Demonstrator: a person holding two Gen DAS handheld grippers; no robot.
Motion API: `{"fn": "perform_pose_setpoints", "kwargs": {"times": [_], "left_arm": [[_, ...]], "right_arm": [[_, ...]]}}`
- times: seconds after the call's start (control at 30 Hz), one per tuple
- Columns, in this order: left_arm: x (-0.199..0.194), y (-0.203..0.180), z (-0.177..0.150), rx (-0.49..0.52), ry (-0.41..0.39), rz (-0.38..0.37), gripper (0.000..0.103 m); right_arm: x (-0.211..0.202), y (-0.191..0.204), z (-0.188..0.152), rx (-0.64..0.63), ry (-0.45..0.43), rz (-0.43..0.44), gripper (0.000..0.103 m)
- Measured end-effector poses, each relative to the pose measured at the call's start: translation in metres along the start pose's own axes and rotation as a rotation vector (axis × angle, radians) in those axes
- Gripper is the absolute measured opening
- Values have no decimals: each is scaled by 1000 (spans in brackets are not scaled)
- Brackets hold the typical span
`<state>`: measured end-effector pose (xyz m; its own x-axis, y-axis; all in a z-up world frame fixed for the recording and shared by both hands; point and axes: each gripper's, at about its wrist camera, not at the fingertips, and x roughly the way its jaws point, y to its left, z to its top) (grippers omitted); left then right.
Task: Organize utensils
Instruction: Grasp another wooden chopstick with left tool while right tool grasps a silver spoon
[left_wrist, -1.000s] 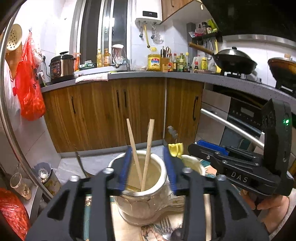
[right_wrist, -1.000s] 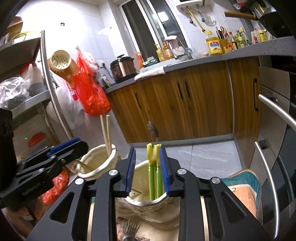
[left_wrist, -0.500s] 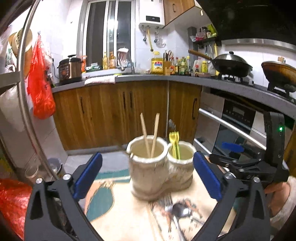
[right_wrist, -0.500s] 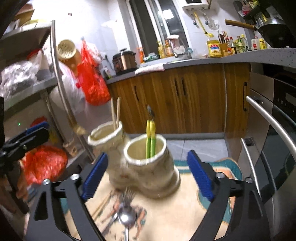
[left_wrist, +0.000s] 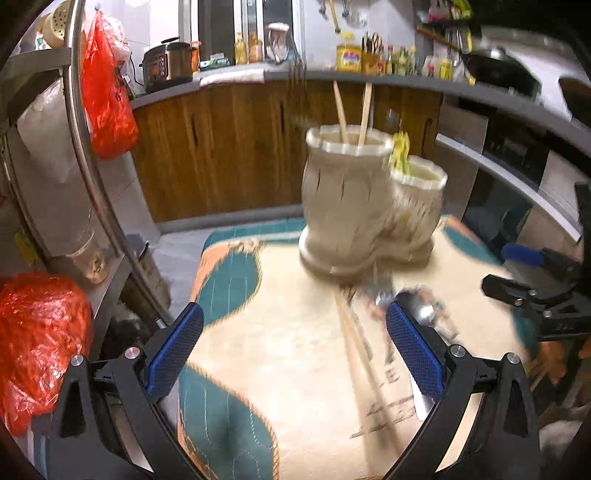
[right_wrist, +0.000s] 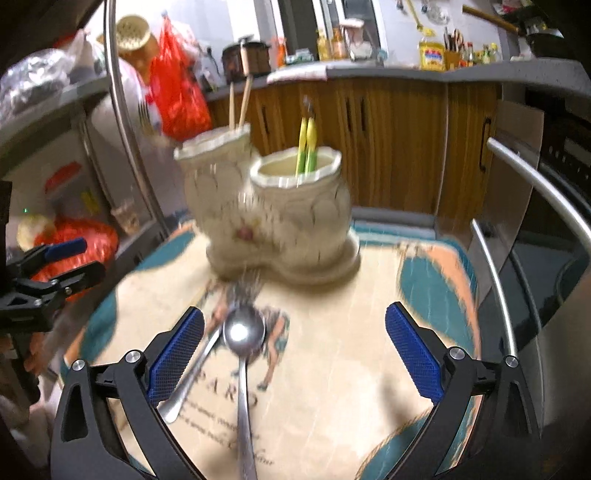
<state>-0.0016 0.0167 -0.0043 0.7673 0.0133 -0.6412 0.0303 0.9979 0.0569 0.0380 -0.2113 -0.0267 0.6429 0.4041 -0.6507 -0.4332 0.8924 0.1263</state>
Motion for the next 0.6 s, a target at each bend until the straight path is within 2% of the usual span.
{"fn": "perform_pose_setpoints", "kwargs": {"times": [0.2, 0.33, 0.4, 0.5, 0.57, 0.6], "left_arm": [[30, -10, -24, 51, 128, 14, 97], [40, -14, -30, 58, 165, -4, 97], [43, -16, -31, 63, 178, -13, 97], [45, -20, -32, 71, 193, -23, 97], [47, -20, -32, 72, 196, -36, 97], [47, -21, -32, 74, 198, -38, 96]], "right_arm": [[17, 5, -17, -15, 97, -8, 98], [26, 13, -20, -50, 149, -5, 95], [29, 20, -22, -84, 174, 0, 88], [35, 29, -26, -122, 207, 8, 74], [38, 33, -28, -139, 221, 15, 61], [39, 35, -28, -147, 222, 13, 58]]}}
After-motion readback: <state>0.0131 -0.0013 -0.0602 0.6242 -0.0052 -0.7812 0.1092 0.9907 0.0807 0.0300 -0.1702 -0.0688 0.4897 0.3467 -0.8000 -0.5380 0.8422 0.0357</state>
